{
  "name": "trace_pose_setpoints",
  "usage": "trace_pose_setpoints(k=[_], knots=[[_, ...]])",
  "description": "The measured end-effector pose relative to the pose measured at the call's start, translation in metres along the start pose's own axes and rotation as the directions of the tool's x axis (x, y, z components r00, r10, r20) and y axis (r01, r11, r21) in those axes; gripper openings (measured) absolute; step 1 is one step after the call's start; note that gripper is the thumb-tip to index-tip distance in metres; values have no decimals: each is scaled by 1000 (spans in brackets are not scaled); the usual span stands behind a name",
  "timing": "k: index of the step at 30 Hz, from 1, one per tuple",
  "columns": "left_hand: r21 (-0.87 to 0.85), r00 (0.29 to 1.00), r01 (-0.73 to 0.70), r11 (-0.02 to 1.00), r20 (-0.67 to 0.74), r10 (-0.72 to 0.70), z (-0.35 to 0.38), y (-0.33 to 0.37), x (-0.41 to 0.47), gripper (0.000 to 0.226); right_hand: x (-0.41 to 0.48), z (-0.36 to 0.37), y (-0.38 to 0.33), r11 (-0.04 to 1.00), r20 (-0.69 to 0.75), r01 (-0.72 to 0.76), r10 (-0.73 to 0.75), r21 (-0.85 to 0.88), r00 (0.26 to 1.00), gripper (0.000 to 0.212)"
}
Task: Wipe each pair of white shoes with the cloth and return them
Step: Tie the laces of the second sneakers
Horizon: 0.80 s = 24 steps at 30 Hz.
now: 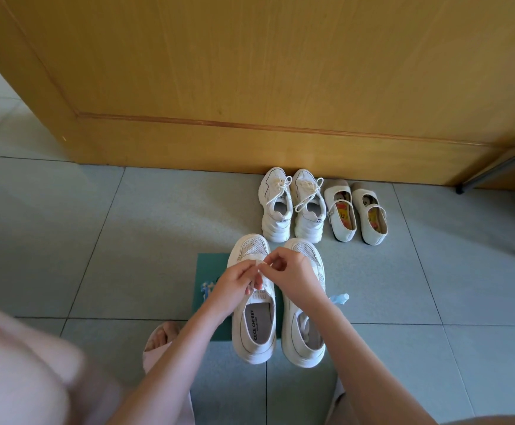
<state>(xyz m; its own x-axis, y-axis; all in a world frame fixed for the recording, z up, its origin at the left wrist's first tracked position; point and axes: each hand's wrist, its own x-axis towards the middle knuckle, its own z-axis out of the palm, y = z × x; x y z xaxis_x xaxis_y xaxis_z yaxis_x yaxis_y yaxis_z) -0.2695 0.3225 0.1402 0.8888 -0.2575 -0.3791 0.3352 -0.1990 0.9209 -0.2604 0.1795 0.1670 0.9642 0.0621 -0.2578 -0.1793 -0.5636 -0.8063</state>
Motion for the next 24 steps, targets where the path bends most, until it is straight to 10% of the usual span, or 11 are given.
trace_pose_setpoints(k=[12, 24], knots=[[211, 998, -54, 976, 44, 46, 2, 1, 4, 25, 5, -1, -6, 987, -5, 53, -53, 151, 999, 8], [76, 997, 14, 997, 77, -19, -1, 0, 3, 33, 12, -14, 6, 975, 194, 175, -147, -135, 970, 7]])
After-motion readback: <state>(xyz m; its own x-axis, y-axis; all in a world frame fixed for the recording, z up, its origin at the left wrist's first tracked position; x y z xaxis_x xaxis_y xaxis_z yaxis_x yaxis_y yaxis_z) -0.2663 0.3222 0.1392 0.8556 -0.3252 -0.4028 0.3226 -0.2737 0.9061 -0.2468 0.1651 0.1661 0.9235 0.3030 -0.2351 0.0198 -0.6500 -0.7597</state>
